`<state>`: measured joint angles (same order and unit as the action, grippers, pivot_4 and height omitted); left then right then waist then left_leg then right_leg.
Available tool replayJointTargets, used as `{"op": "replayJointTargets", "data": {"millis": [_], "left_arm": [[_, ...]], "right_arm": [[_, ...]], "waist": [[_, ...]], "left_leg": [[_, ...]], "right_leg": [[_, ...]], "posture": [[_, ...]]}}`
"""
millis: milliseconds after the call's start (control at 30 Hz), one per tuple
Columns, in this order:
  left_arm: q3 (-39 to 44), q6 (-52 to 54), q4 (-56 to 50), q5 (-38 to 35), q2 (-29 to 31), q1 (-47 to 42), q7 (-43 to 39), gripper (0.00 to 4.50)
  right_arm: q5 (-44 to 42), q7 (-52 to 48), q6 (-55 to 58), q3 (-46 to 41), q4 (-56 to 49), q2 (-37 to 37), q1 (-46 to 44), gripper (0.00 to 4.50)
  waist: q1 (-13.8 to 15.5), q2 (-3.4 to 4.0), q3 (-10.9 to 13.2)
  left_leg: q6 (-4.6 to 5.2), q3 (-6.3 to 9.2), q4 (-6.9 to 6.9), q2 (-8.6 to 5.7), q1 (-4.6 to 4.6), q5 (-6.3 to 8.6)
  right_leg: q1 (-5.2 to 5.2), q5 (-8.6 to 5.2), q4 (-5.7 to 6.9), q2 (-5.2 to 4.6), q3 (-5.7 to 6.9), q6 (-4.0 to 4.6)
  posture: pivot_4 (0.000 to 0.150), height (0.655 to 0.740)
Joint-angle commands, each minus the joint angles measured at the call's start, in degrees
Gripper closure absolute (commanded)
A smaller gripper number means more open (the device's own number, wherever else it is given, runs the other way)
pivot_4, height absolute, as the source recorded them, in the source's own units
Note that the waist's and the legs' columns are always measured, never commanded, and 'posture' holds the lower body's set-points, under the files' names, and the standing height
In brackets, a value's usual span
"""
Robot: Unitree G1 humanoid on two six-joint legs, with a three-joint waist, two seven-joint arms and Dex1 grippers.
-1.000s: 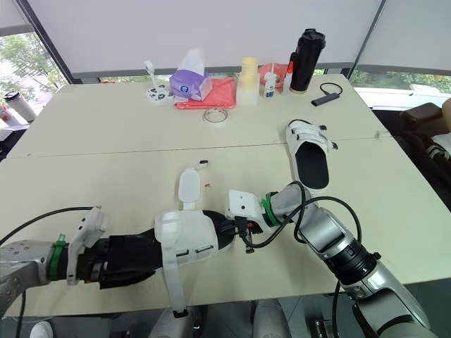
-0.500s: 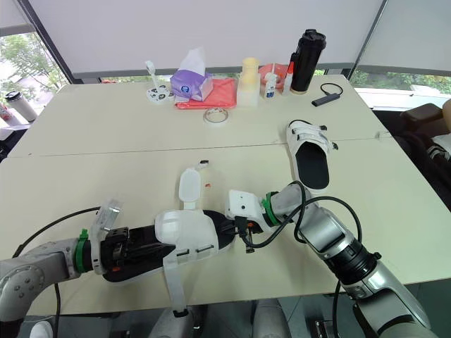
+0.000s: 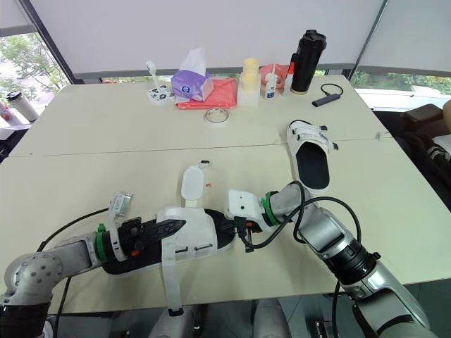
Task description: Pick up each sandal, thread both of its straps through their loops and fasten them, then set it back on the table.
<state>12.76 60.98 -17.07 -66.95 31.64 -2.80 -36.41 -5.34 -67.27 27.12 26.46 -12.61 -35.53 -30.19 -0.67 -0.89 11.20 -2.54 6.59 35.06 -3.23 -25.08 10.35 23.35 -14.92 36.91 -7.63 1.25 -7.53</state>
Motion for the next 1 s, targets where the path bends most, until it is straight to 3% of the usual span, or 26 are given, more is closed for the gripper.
{"op": "replayJointTargets", "data": {"millis": [33,100,133,433,733,1000], "left_arm": [[0.7,0.8,-0.3,-1.8,0.9,-1.8,-0.6,3.36],[0.5,1.5,0.3,-2.1,1.2,-3.0,-0.8,4.37],[-0.2,2.4,0.9,-2.1,2.4,-4.8,-2.4,4.44],[-6.4,4.1,10.9,3.2,5.9,-18.0,-12.8,4.44],[-13.2,-1.3,24.6,14.8,3.2,-27.2,-20.4,4.44],[-14.5,-5.2,32.6,21.5,0.9,-32.4,-25.0,4.44]], "right_arm": [[0.4,1.2,-0.4,-1.0,-0.8,0.4,-1.2,4.5],[0.5,1.5,-0.7,-1.1,-0.7,0.6,-1.6,4.5],[0.6,2.1,-1.0,-1.4,-0.6,1.0,-2.0,4.5],[1.4,5.7,-3.0,-2.2,1.0,3.1,-4.5,4.5],[3.4,9.3,-4.9,-3.2,5.5,5.2,-6.6,4.5],[4.6,9.9,-6.2,-3.3,8.0,5.8,-7.6,4.5]], "waist": [[0.0,0.0,0.0],[0.0,0.0,0.0],[0.0,0.0,0.0],[-0.1,-0.01,0.0],[-0.1,-0.02,0.0],[-0.2,-0.03,0.0]], "left_leg": [[0.0,0.0,0.0,0.0,0.0,0.0],[0.0,0.01,0.0,0.0,0.0,0.0],[0.0,0.01,0.0,0.0,0.0,0.0],[-0.02,-0.01,-0.02,-0.06,0.0,-0.01],[-0.04,0.0,-0.03,-0.05,0.0,-0.04],[-0.06,0.0,-0.05,-0.05,-0.01,-0.05]], "right_leg": [[0.0,0.0,0.0,0.0,0.0,0.0],[0.01,0.0,0.02,0.01,0.0,0.01],[0.01,0.0,0.03,0.01,0.0,0.01],[0.02,0.03,0.03,0.02,0.01,-0.08],[0.04,0.12,0.07,0.05,0.02,-0.24],[0.04,0.13,0.09,0.06,0.04,-0.28]], "posture": [[0.15,0.74],[0.15,0.74],[0.15,0.74],[0.15,0.74],[0.15,0.74],[0.15,0.74]]}}
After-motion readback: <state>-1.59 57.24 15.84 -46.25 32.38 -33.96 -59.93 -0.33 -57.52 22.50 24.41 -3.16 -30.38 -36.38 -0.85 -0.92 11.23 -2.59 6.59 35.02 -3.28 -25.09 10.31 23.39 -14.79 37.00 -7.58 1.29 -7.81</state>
